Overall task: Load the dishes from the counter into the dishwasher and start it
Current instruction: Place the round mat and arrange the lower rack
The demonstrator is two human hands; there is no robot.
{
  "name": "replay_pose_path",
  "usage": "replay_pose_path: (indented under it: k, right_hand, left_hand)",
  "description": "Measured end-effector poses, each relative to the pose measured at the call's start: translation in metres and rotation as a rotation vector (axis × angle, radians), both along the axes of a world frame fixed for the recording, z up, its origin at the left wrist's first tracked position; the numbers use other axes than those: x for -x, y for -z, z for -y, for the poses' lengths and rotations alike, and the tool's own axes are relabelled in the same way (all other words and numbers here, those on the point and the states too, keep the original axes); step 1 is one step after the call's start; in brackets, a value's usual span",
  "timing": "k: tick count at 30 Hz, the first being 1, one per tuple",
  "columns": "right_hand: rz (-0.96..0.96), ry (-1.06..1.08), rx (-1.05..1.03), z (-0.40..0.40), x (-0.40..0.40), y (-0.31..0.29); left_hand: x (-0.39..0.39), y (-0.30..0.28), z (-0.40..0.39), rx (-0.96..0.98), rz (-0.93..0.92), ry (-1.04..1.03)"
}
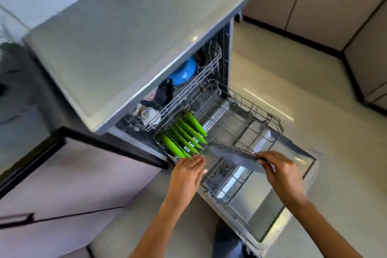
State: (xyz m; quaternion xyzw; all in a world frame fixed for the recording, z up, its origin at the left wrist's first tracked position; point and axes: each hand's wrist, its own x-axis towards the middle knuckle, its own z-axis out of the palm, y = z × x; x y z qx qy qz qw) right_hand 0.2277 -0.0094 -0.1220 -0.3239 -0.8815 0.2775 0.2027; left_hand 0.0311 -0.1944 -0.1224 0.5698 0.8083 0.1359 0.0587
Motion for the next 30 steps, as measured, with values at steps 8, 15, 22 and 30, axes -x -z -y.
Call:
replay_pose_path:
  k: [8,15,22,30]
  right_hand:
    - [-0.119,0.11,0.062,-0.052,0.066,0.106]
    - [-0.18,0.082,0.102,-0.07,0.121,0.147]
    - [-0.203,0.133,0.182,-0.08,0.156,0.147]
    - [-0.157,0.155,0.212,-0.1,0.197,0.152]
  left_hand:
    - [0.039,0.187,-0.004,0.792,-0.101,0.258]
    - [0.053,0.243,0.0,1.084,-0.046,0.357]
    - [0.056,0.25,-0.003,1.148,0.009,0.353]
    - [0.055,0.261,-0.004,1.177,0.019,0.289]
